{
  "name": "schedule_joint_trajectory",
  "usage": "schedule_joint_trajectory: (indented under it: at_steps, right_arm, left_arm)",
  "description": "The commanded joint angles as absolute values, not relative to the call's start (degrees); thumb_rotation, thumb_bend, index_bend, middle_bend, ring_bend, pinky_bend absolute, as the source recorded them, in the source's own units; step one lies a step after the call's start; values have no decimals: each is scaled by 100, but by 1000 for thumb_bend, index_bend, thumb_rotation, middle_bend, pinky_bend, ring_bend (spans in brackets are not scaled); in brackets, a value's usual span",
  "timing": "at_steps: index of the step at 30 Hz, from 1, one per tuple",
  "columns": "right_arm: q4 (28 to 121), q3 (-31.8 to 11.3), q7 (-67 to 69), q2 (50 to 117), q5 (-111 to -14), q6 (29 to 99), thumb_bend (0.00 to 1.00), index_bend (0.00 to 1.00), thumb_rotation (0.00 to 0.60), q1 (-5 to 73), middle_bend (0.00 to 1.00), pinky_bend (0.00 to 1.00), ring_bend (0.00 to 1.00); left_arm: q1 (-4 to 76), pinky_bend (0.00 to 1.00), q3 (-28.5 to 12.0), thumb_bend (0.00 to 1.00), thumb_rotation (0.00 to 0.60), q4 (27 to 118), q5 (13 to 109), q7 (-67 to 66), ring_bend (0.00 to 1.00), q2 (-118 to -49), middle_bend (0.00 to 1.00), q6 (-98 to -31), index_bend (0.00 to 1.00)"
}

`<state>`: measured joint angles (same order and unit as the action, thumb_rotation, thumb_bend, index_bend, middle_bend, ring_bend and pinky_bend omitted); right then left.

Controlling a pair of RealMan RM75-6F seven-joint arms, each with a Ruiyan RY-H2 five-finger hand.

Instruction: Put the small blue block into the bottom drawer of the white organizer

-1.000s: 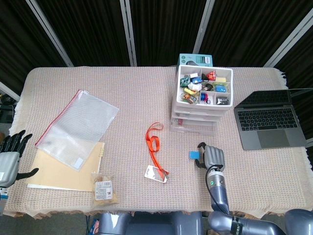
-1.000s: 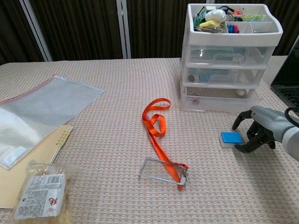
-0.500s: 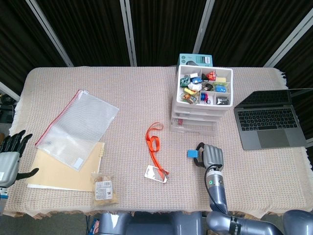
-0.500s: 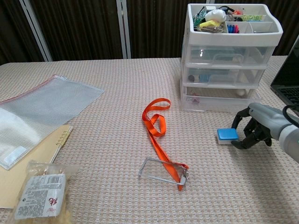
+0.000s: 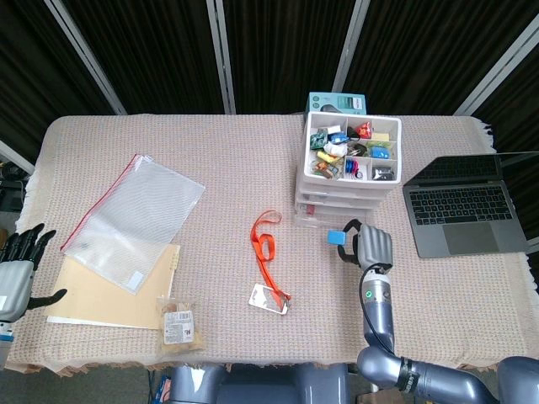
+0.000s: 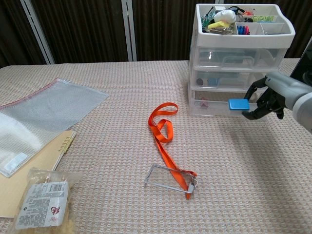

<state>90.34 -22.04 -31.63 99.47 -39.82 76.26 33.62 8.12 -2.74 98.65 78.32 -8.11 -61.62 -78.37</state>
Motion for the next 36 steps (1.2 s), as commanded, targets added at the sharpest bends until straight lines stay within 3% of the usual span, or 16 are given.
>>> schedule_joint_trajectory:
  at_steps: [1,7,15,28,32,36]
  right_arm:
    - [8844,-2562,-3185,9852,-3810,7538,305,654,600,3553,861,720,872]
    - [8426,-2850,-3256,9878,-3578,7450,300,639,600,3767,860,720,872]
    - [8147,-2784,-3305,9991,-3254,7377,219,363,600,3772,861,720,867]
    - [8414,-2656,-3157,9926,-3394,7583,213,350,600,3616,851,720,856]
    - [8659,-2466,-3020,9814,-3662,7613,212,402,600,3488,758,681,760]
    - [8976,-2041,-2775,9669,-4209,7609,211,403,600,3280,573,531,564]
  left_arm:
    - [818,0,-272,152,600,9875,7826,-797,0,-6152,0,-7819,92]
    - [825,0,-267,152,600,9889,7809,-786,0,-6135,0,-7787,92]
    - [827,0,-259,152,600,9913,7803,-786,0,-6118,0,-7775,92]
    - [803,0,-254,152,600,9913,7827,-816,0,-6143,0,-7839,93]
    - [802,0,-259,151,600,9902,7828,-820,0,-6151,0,-7848,93]
    - [803,0,-255,152,600,9899,7848,-832,0,-6160,0,-7859,92]
